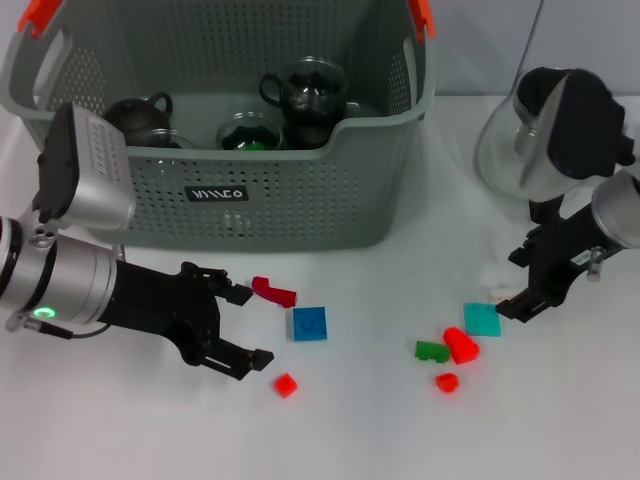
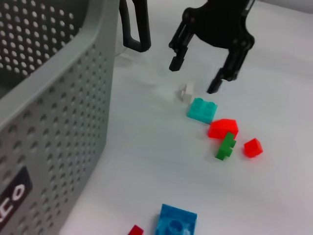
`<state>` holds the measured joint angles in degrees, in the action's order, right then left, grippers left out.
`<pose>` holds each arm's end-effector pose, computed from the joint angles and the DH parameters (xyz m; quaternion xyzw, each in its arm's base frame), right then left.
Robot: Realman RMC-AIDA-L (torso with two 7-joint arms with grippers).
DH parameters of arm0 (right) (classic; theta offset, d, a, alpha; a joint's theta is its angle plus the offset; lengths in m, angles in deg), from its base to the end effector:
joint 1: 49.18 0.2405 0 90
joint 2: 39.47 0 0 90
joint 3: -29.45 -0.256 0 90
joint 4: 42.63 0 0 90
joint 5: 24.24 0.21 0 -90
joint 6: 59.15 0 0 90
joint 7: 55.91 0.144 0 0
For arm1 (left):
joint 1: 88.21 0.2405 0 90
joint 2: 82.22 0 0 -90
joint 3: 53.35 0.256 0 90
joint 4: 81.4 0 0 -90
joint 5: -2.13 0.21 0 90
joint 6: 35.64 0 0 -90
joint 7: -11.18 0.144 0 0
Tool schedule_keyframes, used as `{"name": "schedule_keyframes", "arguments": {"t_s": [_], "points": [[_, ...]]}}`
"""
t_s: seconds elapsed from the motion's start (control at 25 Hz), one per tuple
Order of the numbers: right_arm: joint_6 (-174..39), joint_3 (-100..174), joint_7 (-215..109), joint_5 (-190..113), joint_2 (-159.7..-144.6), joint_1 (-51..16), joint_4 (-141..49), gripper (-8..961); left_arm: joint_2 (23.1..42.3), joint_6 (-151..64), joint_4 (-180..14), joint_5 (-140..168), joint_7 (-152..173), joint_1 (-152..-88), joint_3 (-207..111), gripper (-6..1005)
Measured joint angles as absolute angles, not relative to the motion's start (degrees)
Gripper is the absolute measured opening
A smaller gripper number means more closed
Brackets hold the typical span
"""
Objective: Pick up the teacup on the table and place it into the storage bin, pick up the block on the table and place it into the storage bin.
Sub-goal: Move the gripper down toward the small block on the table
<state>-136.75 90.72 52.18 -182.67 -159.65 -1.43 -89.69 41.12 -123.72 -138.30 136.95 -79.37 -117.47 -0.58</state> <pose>0.2236 0.3970 -0.0218 -0.9571 0.1410 -0.2239 0.1183 -0.2525 0.3260 -0.0163 -0.9830 -0.1638 -0.0144 0.0817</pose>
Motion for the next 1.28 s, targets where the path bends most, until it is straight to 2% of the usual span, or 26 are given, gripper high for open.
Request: {"name": "schedule_keyframes", "arguments": {"t_s": [0.16,0.36,1.16,1.28], "points": [[-135.9,91.1,52.2,-182.8,-159.47,-1.0,-88.4,767,41.03,-125.2,-138.3,137.0,-78.8,-117.5,-0.4,897],[-135.3,91.4,52.2,-182.9,-159.32,-1.1,-88.2,579,40.96,-128.9,-138.3,136.8,-78.5,-118.2,-0.4,896],[-130.8,93.8,51.7,-183.1,-159.41,-1.0,-84.8,463,41.33,-129.9,-137.5,136.5,-78.5,-119.0,-0.6,893],[-130.1,94.1,51.7,-183.1,-159.52,-0.6,-83.9,320,41.35,-129.8,-137.5,136.5,-78.4,-118.9,-0.6,893]]}}
